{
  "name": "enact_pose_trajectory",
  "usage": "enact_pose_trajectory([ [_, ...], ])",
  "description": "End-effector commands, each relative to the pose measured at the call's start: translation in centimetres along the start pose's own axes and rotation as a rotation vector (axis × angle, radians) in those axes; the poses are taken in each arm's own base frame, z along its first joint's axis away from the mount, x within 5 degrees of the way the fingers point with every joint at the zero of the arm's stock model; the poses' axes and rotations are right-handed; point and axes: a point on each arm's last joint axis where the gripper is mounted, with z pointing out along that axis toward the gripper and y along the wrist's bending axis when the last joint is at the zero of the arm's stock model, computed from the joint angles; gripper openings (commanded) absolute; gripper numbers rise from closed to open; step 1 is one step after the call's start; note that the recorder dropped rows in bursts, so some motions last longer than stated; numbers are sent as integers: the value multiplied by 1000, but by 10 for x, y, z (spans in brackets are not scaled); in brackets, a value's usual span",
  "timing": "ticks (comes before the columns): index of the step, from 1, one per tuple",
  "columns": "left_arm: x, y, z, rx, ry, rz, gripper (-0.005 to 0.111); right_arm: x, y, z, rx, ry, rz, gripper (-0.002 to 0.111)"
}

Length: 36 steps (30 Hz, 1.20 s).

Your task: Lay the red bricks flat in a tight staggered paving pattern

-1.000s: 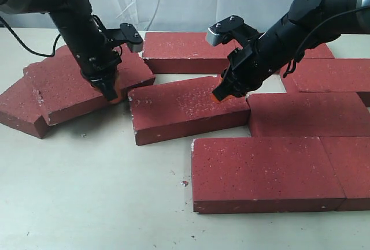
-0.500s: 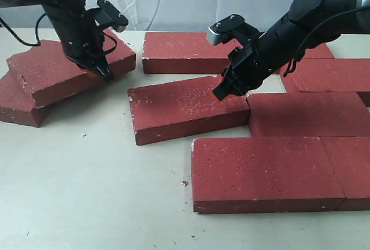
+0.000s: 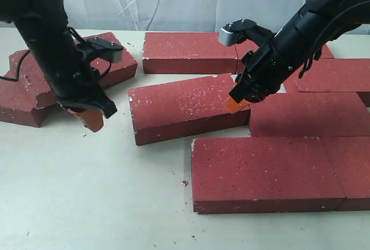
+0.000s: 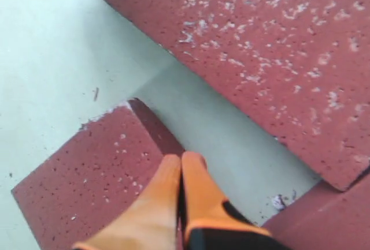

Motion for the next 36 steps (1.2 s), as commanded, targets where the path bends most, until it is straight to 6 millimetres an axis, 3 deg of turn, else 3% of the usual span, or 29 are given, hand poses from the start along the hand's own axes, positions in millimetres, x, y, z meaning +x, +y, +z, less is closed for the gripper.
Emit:
enact_pose_trajectory([
  [1,-6,-5,22,-66,-151,53,0,3,6,14,-8,54,-63,0],
  [6,-15,-13,52,-75,-131,178,0,8,4,31,-22,120,-78,0],
  [9,-22,-12,60,-73,-128,181,0,10,2,37,-15,144,-89,0],
  [20,-39,-5,64,-126,-240,168,0,8,-17,55,97,108,-96,0],
  [28,-47,-1,62,-180,-330,166,0,1,-26,55,189,35,-100,0],
  [36,-55,9,81,-229,-376,160,0,-3,-31,54,250,-14,-104,0],
])
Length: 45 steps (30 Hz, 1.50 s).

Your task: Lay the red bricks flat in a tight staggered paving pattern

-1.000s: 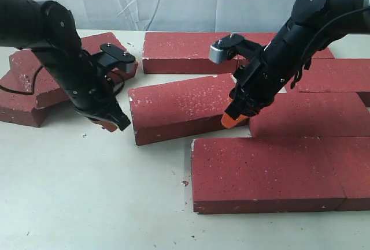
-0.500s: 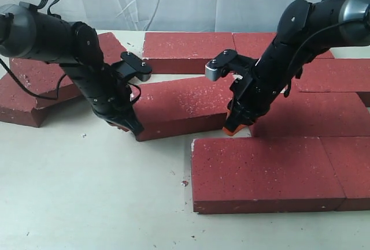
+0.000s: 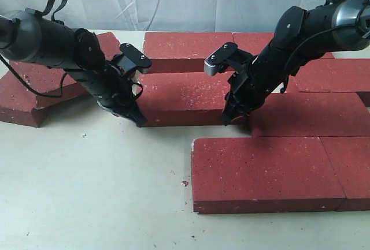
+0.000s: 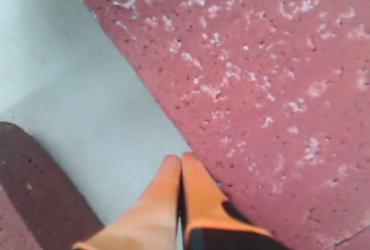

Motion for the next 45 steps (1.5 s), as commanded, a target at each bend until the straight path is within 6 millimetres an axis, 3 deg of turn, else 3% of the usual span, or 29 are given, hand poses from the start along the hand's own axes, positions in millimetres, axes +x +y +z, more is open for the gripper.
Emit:
enact_pose_trajectory([
  [1,-6,2,12,-43,-73,-19,0,-3,-6,-2,61,-45,-4,0],
  [18,-7,4,5,-60,-65,34,0,-12,-15,-2,159,-150,44,0],
  [29,-20,21,1,-192,-232,47,0,-14,-13,-2,130,-173,94,0],
  [45,-10,17,5,-142,-117,102,0,-14,-14,-2,136,-177,95,0],
])
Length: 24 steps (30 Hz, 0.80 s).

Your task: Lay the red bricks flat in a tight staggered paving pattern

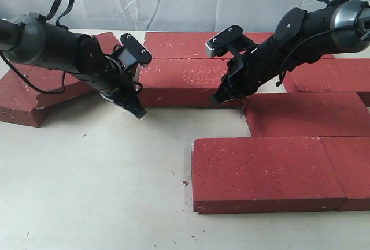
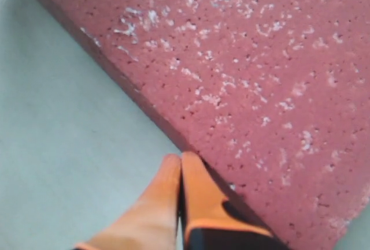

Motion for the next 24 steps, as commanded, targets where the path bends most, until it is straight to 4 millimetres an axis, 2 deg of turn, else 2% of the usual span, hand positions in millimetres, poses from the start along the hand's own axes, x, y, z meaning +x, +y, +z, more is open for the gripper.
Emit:
enact_pose_trajectory([
  [1,-3,2,-2,-17,-15,26,0,-1,1,-4,-20,5,-6,0],
  [7,-3,2,-3,-18,-12,38,0,5,4,-8,-53,83,-95,0],
  [12,-5,3,-7,-19,-20,26,0,-6,8,-32,-41,39,-80,0],
  [14,-6,2,-7,-11,-28,-67,0,-10,11,-44,-42,23,-86,0],
  [16,-5,2,-4,-13,-30,-76,0,-12,11,-51,-42,14,-83,0],
  [24,-7,4,6,-53,-94,-105,0,-13,12,-53,-39,7,-65,0],
])
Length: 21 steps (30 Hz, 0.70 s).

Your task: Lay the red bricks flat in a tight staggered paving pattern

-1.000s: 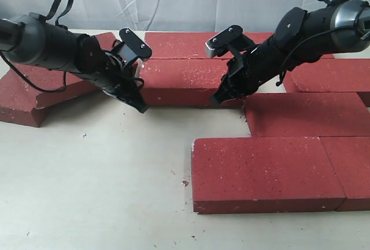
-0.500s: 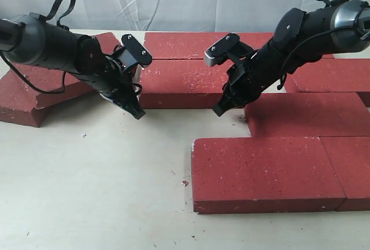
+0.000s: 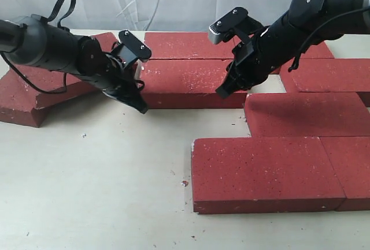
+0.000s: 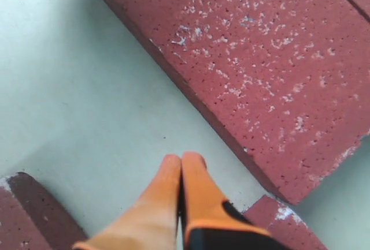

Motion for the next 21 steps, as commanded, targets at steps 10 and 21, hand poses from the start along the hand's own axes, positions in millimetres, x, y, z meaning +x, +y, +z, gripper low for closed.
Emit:
enact_pose_trajectory([
  [10,-6,-11,7,4,-40,-50,0,-2,-2,-4,8,-13,7,0],
  [21,-5,-2,7,-23,-52,-27,0,0,-2,-4,7,9,-14,0],
])
